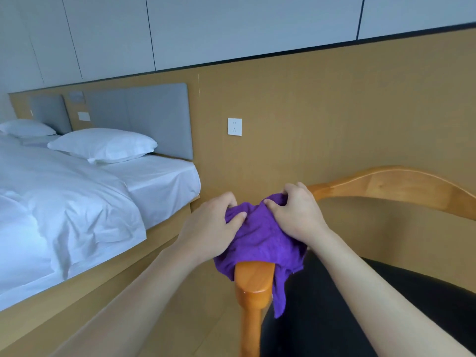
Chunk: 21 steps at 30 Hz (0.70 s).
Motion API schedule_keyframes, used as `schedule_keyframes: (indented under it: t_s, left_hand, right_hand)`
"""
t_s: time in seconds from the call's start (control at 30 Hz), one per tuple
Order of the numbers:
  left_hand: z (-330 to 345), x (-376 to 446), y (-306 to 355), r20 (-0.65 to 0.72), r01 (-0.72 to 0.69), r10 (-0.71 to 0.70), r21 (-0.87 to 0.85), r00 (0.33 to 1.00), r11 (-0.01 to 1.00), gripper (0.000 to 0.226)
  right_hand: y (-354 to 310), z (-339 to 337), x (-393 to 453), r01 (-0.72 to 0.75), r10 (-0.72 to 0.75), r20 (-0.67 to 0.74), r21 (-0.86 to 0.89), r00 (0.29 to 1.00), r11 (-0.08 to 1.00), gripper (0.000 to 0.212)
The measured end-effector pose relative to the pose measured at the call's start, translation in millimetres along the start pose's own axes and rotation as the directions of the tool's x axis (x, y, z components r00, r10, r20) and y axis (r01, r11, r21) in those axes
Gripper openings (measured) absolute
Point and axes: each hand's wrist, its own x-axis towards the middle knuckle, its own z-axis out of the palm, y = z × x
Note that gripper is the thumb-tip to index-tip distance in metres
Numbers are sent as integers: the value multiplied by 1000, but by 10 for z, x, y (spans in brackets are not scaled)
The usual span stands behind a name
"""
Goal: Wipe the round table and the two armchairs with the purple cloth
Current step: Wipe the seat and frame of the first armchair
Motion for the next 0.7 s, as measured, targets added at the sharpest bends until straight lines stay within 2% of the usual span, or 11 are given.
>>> schedule_keyframes:
  t_s: [0.07, 0.13, 0.2, 0.27, 0.33, 0.43, 0.53, 0.7]
  left_hand:
    - [-156, -66, 28, -94, -12, 6, -69, 996, 998, 24]
    - [-340, -181, 62, -136, -35, 3, -229, 991, 973, 27]
    - [-517, -292, 127, -87, -50, 16, -408, 996, 911, 31]
    - [-615, -400, 180, 31, -57, 81, -464, 996, 884, 33]
    - [-631, -487, 195, 121, -75, 138, -421, 983, 904, 31]
    - [-579, -536, 160, 157, -68, 139, -389, 978, 919, 30]
    - [-528, -560, 127, 153, -39, 105, -382, 983, 923, 36]
    - [-454, -664, 86, 163, -60, 114, -306, 980, 950, 41]
  right_hand:
    - [-49, -96, -196, 45, -39, -39, 188, 998, 981, 26]
    - [-139, -208, -427, 93, -84, -40, 365, 996, 926, 16]
    - [-233, -291, -611, 132, -187, 87, 433, 979, 892, 21]
    - [-297, -264, -750, 151, -278, 323, 367, 904, 918, 44]
    - [-287, -154, -808, 224, -300, 440, 217, 846, 950, 55]
    - [-179, -59, -652, 233, -292, 389, 191, 874, 953, 54]
    - [27, -77, -214, 189, -214, 346, 105, 914, 976, 47]
    - [81, -160, 136, 97, -92, 383, 5, 919, 995, 20]
